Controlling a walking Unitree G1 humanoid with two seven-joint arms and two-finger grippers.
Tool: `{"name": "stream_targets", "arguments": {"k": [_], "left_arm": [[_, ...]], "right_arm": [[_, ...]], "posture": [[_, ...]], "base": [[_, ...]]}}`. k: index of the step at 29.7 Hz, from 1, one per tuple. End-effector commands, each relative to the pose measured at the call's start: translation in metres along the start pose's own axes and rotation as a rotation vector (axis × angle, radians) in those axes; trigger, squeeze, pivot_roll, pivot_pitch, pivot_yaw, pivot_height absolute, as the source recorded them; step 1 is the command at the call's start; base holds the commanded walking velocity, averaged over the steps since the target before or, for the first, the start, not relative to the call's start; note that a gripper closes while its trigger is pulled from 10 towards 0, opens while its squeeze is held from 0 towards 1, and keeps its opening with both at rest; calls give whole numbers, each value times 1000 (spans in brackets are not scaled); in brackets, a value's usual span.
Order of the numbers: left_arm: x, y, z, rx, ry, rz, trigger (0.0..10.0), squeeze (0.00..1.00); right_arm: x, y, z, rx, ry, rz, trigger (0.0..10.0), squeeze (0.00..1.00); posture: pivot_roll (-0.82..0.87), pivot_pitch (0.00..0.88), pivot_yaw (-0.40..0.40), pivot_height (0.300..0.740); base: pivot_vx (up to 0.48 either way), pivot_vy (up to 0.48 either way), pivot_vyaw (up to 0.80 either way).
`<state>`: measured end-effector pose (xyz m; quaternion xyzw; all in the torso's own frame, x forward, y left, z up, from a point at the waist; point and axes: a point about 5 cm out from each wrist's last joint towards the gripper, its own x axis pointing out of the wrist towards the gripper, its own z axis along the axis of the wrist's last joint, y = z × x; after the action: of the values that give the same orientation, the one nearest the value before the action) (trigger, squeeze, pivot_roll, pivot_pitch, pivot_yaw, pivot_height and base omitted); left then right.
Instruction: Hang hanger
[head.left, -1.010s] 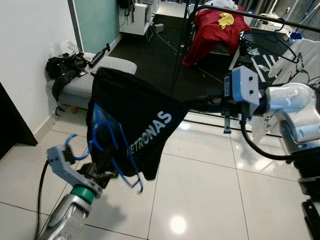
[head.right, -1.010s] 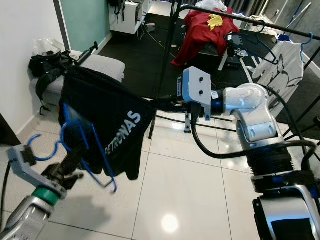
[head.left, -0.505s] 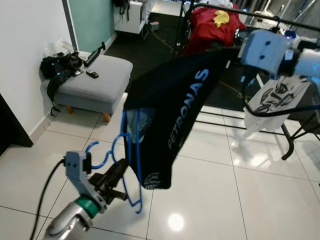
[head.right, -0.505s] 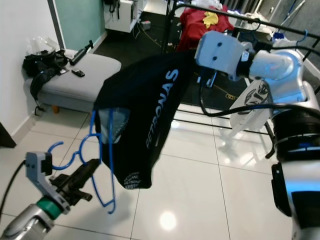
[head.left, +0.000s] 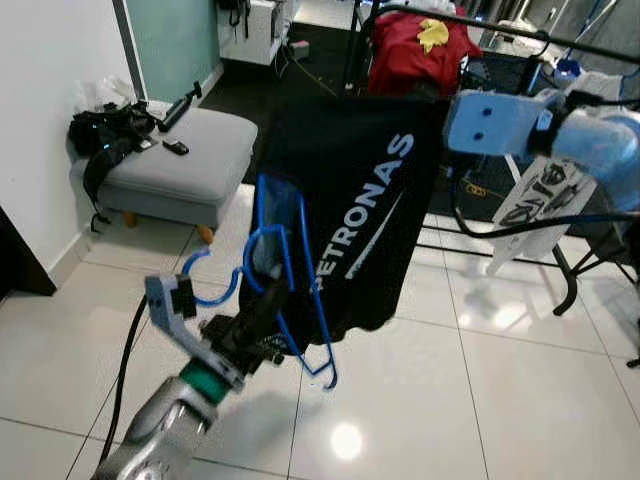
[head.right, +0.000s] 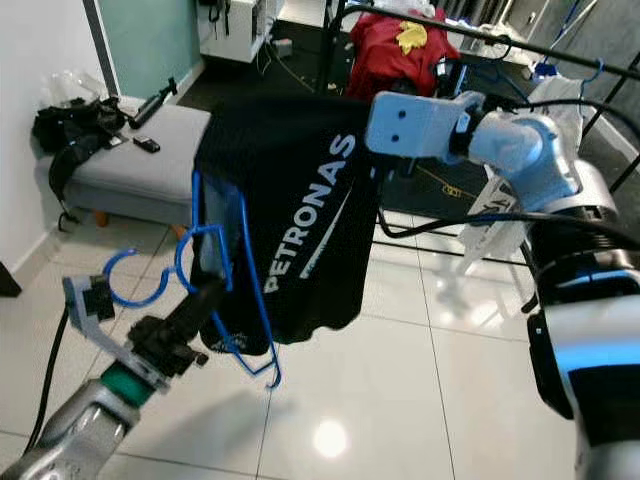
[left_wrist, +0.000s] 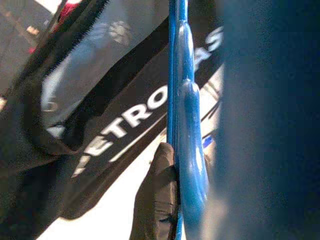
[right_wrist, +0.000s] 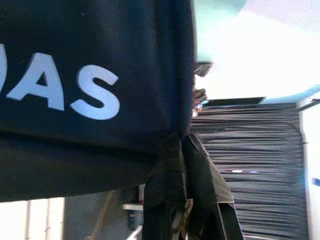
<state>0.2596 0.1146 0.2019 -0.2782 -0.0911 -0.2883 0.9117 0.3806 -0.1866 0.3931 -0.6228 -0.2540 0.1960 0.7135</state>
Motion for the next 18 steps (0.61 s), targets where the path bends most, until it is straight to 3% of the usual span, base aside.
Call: {"name": "stream_targets", "arguments": {"k": [1,7,8,17,18], "left_arm": [[10,-12,5,50,-29,-41,10000,0],[17,-20,11,75,-49,-63,10000,0],[21,-26,18,89,-68,-81,10000,0],[21,-30,18,123,-55,-93,10000,0],[20,-29,17,127,-52,-87,10000,0]], "right_arm": [[4,7,-2,-15,16,-25,10000,0],[11,21,0,38,-5,-30,10000,0],[19,31,5,121,-36,-39,10000,1000],[26,31,13,228,-79,-70,10000,1000],[27,28,14,274,-94,-86,10000,1000]], "posture": [[-95,96,-62,740],[-93,96,-60,740],[-90,101,-57,740],[-78,105,-63,740],[-76,106,-65,740]], "base": [[0,0,0],[0,0,0],[0,0,0],[0,0,0],[0,0,0]]}}
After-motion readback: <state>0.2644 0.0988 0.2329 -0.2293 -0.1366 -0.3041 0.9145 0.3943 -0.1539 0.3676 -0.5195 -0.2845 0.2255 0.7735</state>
